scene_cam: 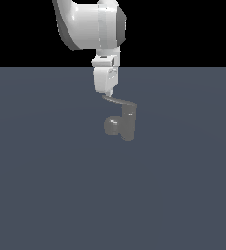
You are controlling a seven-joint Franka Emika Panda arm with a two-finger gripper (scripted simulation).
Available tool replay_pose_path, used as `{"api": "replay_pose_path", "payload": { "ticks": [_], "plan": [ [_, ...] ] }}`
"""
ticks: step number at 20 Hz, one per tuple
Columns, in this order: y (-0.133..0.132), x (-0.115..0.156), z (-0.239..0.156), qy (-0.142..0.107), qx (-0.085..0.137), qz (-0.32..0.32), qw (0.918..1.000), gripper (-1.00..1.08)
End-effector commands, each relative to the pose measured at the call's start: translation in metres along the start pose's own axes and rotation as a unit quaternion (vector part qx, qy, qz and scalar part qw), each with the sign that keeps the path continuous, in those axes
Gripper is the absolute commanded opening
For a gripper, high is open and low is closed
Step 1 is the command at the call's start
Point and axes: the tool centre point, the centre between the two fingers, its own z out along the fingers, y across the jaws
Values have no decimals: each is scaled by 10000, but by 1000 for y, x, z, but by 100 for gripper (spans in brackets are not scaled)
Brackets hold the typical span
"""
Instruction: Turn on the faucet by rotating a designated handle.
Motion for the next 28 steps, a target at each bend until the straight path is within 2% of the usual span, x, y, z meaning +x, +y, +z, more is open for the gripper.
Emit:
{"api": "replay_pose_path", "payload": {
  "ticks": [1, 17, 18, 28],
  "plan": [
    [8, -1, 0, 3, -20, 3, 10000, -100],
    [47, -8, 0, 4, -19, 5, 10000, -100],
    [43, -5, 0, 14, -3, 23, 10000, -100],
    [66, 9, 0, 10, -9, 17, 10000, -100]
  ]
}}
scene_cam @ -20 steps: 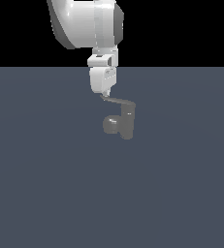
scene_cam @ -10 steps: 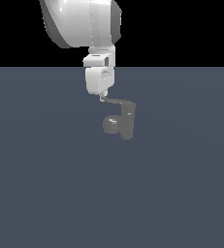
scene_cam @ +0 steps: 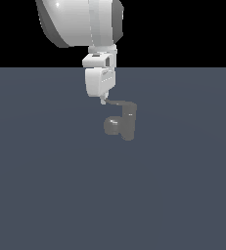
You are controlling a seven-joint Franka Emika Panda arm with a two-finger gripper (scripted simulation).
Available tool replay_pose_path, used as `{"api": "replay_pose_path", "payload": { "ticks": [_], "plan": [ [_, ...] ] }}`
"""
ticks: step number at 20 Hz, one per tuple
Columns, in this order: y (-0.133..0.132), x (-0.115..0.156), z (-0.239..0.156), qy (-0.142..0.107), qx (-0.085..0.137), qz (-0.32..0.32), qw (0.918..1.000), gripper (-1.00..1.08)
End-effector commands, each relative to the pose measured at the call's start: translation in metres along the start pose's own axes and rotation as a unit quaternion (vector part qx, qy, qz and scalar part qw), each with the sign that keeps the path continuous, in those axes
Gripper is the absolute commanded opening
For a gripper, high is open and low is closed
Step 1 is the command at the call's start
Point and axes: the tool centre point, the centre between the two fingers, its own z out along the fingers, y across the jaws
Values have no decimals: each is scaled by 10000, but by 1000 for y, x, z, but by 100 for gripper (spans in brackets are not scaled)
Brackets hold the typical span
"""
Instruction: Turn on the faucet by rotating a designated handle.
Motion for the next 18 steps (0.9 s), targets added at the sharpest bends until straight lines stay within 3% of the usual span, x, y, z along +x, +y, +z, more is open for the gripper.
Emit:
{"api": "replay_pose_path", "payload": {
  "ticks": [1, 18],
  "plan": [
    [6, 10, 0, 14, -17, 43, 10000, -100],
    [46, 33, 0, 9, -25, 34, 10000, -100]
  ]
}}
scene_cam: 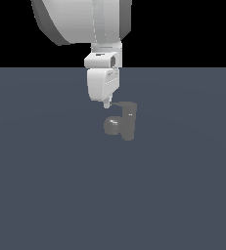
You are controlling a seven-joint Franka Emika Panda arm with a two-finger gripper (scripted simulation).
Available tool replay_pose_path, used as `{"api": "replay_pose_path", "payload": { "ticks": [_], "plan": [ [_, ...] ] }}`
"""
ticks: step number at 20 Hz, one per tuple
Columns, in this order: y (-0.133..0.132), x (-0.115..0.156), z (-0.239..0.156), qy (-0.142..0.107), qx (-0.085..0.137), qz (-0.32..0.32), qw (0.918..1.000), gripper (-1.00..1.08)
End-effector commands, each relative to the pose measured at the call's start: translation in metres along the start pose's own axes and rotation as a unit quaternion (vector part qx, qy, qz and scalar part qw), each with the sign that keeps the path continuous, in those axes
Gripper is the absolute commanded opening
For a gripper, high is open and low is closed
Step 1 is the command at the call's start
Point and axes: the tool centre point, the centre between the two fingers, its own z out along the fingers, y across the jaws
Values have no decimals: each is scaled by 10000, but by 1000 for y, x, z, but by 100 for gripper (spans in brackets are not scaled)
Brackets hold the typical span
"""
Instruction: Turn on the faucet by rotating a designated handle.
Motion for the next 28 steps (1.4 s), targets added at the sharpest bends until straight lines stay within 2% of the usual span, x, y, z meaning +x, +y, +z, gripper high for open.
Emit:
{"api": "replay_pose_path", "payload": {
  "ticks": [1, 4, 19, 20, 21, 28],
  "plan": [
    [6, 9, 1, 11, -19, 38, 10000, -100],
    [6, 3, 0, -4, 0, -3, 10000, -100],
    [23, 89, 1, 11, -20, 37, 10000, -100],
    [23, 89, 1, 11, -20, 37, 10000, -100],
    [24, 61, -1, -34, -9, -162, 9999, -100],
    [10, 86, 0, -22, -12, -107, 9999, -100]
  ]
}}
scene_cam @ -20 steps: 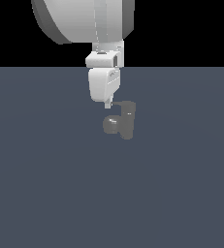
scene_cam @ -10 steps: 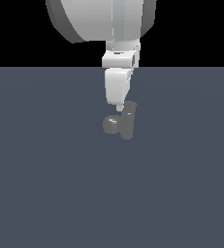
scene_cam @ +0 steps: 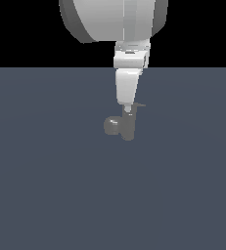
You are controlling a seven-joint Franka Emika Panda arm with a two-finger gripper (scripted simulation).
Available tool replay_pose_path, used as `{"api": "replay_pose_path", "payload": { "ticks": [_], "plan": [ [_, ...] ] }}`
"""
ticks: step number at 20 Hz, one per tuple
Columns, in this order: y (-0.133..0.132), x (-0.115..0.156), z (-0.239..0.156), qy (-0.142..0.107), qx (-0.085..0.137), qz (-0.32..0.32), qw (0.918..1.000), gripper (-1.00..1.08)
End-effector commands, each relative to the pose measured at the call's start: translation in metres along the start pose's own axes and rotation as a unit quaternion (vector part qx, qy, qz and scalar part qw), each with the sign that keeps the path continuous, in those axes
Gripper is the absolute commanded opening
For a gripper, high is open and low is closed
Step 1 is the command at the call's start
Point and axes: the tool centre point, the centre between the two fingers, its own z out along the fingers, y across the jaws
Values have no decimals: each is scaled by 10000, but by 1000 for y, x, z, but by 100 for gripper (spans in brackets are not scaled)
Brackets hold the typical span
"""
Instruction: Turn on the faucet by rotating a designated handle.
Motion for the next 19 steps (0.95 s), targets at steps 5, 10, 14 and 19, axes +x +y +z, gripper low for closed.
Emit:
{"api": "replay_pose_path", "payload": {
  "ticks": [5, 10, 14, 19],
  "plan": [
    [-14, 34, 0, 25, 17, 136, 9999, -100],
    [-23, 52, 0, 34, 14, 174, 9998, -100],
    [-29, 66, 0, 41, 13, 205, 9998, -100],
    [-36, 81, 0, 48, 11, 236, 9997, -100]
  ]
}}
